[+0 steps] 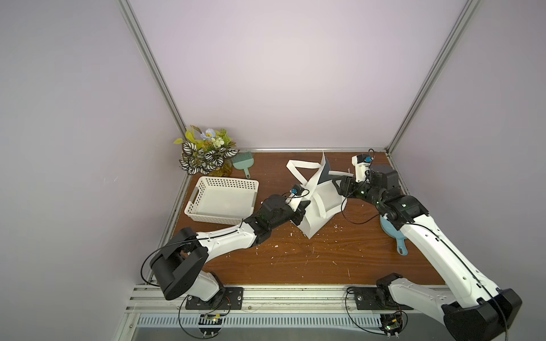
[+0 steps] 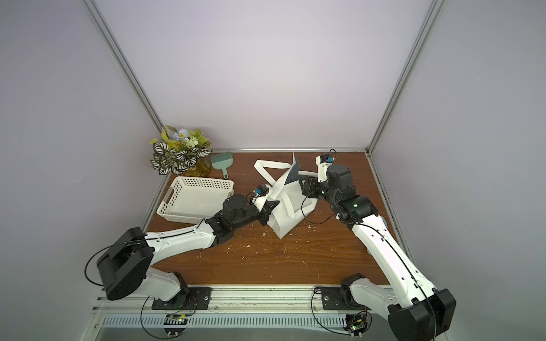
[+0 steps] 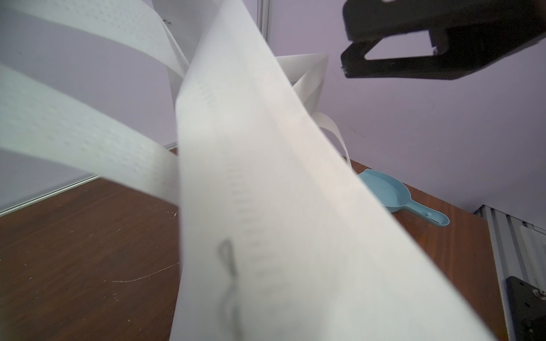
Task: Place the ice pack in the delivery bag
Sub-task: Seal the delivery bag at the center of the board.
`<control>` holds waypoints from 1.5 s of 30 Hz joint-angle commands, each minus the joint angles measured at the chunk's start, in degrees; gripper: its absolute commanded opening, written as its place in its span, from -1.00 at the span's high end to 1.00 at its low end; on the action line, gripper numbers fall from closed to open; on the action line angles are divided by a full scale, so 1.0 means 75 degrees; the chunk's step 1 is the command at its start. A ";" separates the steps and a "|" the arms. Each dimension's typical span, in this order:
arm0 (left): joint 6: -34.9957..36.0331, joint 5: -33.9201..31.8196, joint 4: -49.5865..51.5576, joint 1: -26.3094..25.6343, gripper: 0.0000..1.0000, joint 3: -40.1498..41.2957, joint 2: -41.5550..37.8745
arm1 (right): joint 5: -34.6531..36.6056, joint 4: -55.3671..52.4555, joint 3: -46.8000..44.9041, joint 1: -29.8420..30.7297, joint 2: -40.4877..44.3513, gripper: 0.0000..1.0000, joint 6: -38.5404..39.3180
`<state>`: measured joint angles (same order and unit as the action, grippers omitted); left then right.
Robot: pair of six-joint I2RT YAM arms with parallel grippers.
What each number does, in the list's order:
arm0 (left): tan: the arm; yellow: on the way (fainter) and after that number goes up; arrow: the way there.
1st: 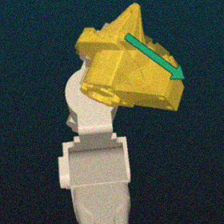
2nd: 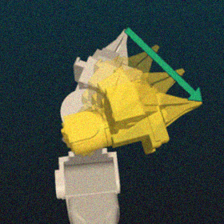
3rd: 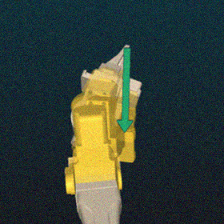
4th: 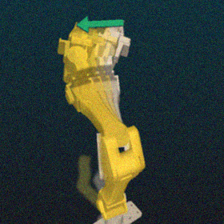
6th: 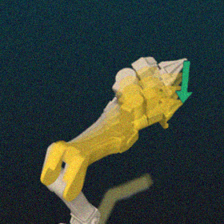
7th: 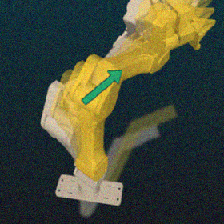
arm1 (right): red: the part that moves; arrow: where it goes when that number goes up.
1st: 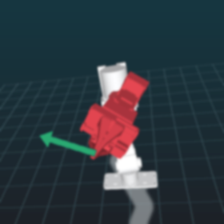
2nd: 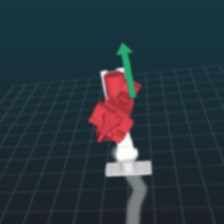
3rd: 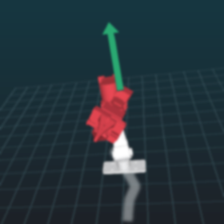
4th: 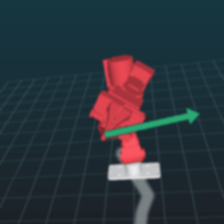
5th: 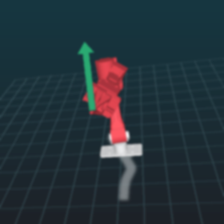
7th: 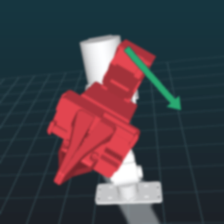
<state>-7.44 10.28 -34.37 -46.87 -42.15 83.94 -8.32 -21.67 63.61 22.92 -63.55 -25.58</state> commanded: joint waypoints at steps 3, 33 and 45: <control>0.0041 0.0141 -0.0456 0.0070 0.99 -0.0165 -0.0183 | -0.0902 0.0444 -0.0024 0.0026 -0.0243 0.41 0.0170; 0.1843 0.0997 -0.0379 0.0612 1.00 0.0171 -0.0662 | -0.2682 0.0524 0.3096 0.0286 -0.1854 0.27 0.4186; 0.2229 0.2232 0.0174 0.1304 1.00 0.0121 -0.0877 | -0.4569 -0.0347 0.4974 0.0108 -0.3783 0.29 0.5711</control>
<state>7.01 24.12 -30.50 -37.56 -40.49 79.42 -36.42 -21.34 99.94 23.90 -91.07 13.15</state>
